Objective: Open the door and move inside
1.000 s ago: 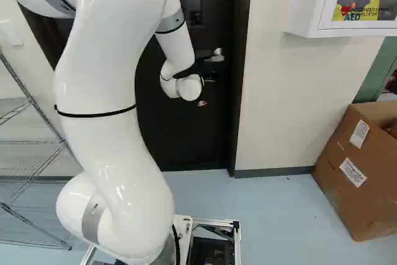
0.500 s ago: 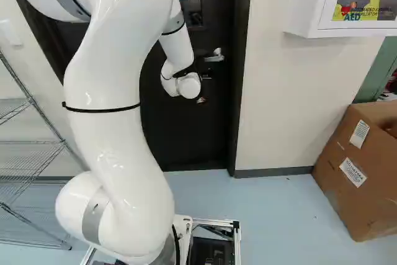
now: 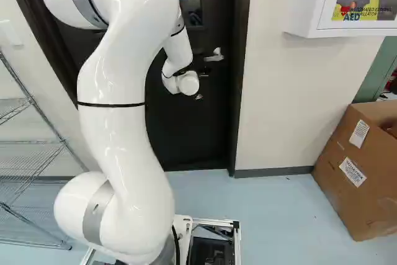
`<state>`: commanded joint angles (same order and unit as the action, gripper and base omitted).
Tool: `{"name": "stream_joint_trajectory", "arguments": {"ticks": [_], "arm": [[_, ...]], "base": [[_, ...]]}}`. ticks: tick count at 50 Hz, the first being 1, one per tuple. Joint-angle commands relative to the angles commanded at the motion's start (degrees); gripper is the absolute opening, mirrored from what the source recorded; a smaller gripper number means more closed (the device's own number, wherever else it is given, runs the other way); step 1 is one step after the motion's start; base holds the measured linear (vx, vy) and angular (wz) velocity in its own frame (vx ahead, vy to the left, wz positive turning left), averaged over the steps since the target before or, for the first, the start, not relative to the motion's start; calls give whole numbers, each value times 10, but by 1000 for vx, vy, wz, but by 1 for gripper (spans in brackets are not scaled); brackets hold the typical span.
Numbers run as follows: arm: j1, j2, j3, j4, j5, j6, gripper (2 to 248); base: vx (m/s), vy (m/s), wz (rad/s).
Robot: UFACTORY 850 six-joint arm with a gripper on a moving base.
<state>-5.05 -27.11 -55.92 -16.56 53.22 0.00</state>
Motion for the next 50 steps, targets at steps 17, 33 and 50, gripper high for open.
{"name": "stream_joint_trajectory", "arguments": {"ticks": [17, 33, 50], "arm": [[18, -41, -53, 0, 0, 0, 247], [23, -52, -67, 8, 0, 0, 247], [30, -61, -79, 70, -4, 0, 247]], "base": [[0, 0, 0], [0, 0, 0], [0, 0, 0]]}}
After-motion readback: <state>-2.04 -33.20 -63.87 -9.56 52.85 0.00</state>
